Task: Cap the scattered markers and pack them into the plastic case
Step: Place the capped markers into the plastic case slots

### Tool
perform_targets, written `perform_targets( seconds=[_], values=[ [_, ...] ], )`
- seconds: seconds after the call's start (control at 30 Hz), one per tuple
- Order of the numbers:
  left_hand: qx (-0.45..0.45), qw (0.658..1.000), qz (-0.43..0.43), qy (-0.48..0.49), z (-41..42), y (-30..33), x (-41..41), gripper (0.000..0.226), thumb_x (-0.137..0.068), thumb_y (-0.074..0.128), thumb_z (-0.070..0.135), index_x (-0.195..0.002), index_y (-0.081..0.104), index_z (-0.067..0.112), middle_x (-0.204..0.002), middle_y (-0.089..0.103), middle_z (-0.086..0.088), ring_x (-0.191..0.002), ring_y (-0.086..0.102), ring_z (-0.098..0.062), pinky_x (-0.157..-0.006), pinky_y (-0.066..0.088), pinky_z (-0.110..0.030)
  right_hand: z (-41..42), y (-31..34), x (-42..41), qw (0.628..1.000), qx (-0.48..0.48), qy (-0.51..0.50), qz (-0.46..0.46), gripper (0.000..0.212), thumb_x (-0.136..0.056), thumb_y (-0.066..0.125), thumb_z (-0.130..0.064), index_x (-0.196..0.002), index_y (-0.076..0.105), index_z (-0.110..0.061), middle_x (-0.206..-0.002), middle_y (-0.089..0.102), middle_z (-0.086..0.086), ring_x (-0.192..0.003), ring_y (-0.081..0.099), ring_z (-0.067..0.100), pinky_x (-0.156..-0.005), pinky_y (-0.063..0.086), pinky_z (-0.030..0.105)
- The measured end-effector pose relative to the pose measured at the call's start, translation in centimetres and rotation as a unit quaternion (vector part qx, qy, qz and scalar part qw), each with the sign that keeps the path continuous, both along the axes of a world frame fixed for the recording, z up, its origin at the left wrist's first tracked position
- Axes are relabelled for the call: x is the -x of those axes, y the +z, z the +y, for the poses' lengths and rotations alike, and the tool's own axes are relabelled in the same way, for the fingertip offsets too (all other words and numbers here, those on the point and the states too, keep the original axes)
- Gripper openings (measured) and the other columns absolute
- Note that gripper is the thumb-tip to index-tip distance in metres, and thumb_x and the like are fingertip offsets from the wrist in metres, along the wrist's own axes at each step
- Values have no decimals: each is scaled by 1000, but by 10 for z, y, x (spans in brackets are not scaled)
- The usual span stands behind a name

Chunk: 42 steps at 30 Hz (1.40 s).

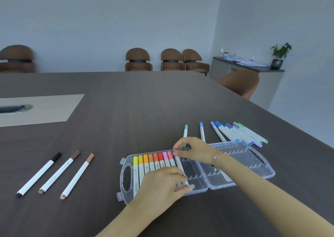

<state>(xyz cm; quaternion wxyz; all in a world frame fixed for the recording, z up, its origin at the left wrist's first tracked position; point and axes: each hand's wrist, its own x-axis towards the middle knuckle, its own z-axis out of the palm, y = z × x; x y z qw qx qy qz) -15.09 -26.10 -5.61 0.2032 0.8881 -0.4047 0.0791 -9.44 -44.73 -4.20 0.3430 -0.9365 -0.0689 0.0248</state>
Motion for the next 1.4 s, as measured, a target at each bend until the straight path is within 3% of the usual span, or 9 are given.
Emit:
perform_targets(
  seconds=[0.2, 0.33, 0.57, 0.73, 0.9, 1.0, 1.1, 1.23, 1.4],
  values=[
    [-3, 1000, 14, -23, 5, 1, -3, 44, -89, 40, 60, -125, 58, 41, -129, 53, 28, -121, 46, 9, -92, 18, 0, 5, -9, -2, 999, 11, 14, -33, 19, -84, 69, -30, -102, 68, -24, -98, 64, -14, -95, 59, 5, -95, 50, 30],
    [-10, 1000, 13, -23, 4, 2, -5, 42, -89, 41, 60, -123, 59, 42, -128, 54, 28, -120, 47, 8, -97, 26, -5, 2, -15, -2, 999, 9, 5, -44, 19, -81, 71, -35, -99, 66, -31, -101, 64, -15, -99, 58, 7, -96, 50, 36],
    [-11, 999, 3, -40, 4, 2, -5, 36, -93, 41, 53, -119, 62, 40, -127, 55, 27, -117, 48, 6, -95, 28, -8, 3, -16, -1, 997, 42, 8, -60, 21, -82, 70, -35, -102, 64, -30, -103, 62, -14, -98, 55, 6, -97, 47, 34],
    [-29, 998, -8, -61, 36, 13, -9, 31, -94, 47, 43, -121, 62, 38, -126, 57, 25, -118, 51, 6, -95, 29, -7, 5, -3, -4, 987, 129, 15, -93, 24, -83, 67, -41, -102, 67, -26, -104, 63, -11, -99, 47, 4, -98, 37, 30],
    [50, 998, -47, 1, 139, 18, -28, 21, -85, 59, 45, -95, 75, 35, -100, 68, 26, -92, 60, 11, -87, 47, -9, 51, 9, -16, 984, 81, 14, -156, 15, -92, 57, -25, -102, 68, -21, -97, 66, -9, -96, 50, 6, -92, 41, 25],
    [35, 996, -19, 85, 205, 14, -30, 40, -85, 43, 67, -92, 74, 42, -98, 63, 36, -94, 55, 18, -80, 44, -3, 98, 10, -29, 984, 89, 59, -145, 19, -94, 52, -24, -108, 65, -23, -104, 65, -8, -104, 47, 7, -96, 34, 25],
    [0, 987, 16, 158, 242, 13, -33, 51, -67, 36, 87, -95, 66, 57, -106, 52, 48, -102, 46, 25, -77, 40, -1, 148, 6, -43, 985, 94, 98, -107, 28, -94, 51, -26, -120, 60, -21, -113, 63, -4, -114, 45, 15, -101, 33, 30],
    [-39, 983, 61, 166, 252, 14, -39, 40, -55, 51, 80, -90, 60, 64, -114, 40, 54, -105, 43, 25, -78, 37, -3, 202, -2, -55, 982, 122, 126, -69, 34, -94, 49, -28, -127, 55, -18, -123, 58, 2, -121, 42, 23, -104, 31, 35],
    [-36, 981, 92, 167, 260, 13, -43, 33, -58, 53, 77, -89, 58, 66, -109, 44, 55, -100, 51, 17, -76, 46, -9, 228, -6, -61, 980, 147, 127, -53, 36, -94, 48, -24, -129, 52, -18, -127, 52, 7, -121, 41, 27, -103, 33, 37]
  ],
)
